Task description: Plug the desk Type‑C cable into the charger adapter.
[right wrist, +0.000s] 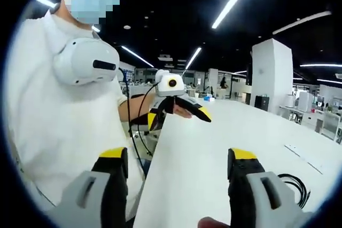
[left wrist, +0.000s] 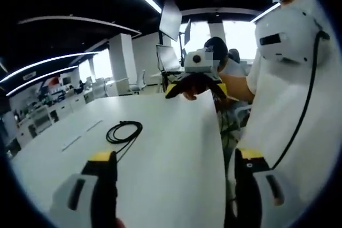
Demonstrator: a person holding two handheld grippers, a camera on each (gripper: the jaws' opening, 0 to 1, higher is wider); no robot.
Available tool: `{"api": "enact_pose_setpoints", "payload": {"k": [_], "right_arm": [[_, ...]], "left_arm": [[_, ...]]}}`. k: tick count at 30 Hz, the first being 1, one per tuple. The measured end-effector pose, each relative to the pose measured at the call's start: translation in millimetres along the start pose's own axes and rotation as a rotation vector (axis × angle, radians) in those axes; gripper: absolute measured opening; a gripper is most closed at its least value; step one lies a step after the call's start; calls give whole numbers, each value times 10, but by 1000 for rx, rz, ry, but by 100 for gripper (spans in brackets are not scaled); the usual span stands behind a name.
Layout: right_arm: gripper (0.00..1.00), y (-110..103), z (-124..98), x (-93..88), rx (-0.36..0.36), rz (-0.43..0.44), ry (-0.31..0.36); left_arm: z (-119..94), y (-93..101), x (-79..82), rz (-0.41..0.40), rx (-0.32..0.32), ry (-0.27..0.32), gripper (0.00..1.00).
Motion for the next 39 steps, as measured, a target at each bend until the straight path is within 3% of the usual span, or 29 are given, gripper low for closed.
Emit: {"api": "enact_pose_setpoints", "payload": {"k": [17,39], "right_arm": [[84,-79,38,-59,-19,-20,-62],[85,-72,40,-48,-15,-23,-63]], "left_arm": [[25,121,31,41,14,-28,96],[36,117,15,44,22,-39,95]]}}
Point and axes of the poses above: the point that each gripper's makers call its tool centre point, and the gripper's own axes: z roughly forward along the fingers, y roughly to its right, x roughly out of its top, the point moved 7 cm from there along -z, roughly backward along the fingers, and after that the axes turned 11 degrees about -y, right-handed, at the moved point
